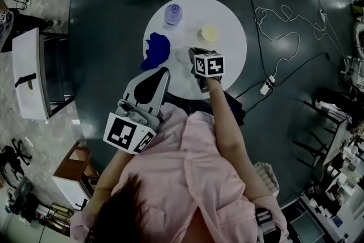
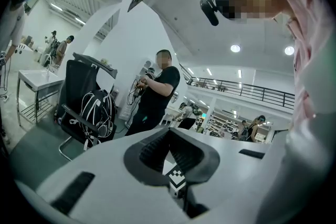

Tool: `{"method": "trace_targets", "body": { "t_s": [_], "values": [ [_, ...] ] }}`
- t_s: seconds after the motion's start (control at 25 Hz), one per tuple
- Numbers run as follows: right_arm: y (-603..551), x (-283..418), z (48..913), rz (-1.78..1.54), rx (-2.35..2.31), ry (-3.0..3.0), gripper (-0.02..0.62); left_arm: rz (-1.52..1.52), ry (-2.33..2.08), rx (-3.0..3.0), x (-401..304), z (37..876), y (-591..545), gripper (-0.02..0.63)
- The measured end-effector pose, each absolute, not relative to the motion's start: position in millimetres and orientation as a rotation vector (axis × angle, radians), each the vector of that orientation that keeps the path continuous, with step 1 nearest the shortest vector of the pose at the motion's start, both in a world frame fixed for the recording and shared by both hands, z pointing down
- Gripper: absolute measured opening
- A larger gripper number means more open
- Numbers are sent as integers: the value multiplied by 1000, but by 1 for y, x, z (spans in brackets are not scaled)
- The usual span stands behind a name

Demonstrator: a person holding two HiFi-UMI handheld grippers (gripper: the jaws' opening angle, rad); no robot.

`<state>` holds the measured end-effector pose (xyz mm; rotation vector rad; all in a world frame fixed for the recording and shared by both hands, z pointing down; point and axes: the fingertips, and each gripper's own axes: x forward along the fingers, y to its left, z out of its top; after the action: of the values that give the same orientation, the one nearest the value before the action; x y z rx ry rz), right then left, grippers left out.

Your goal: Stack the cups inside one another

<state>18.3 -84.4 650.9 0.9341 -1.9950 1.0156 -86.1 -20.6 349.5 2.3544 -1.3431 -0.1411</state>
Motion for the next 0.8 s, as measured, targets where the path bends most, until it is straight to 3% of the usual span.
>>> {"method": "trace_targets", "body": {
  "t_s": [0.8],
  "values": [
    [-115,36,570,963,1199,-2286,43,-165,-1324,2400,-80,345,-16,15]
  ]
}}
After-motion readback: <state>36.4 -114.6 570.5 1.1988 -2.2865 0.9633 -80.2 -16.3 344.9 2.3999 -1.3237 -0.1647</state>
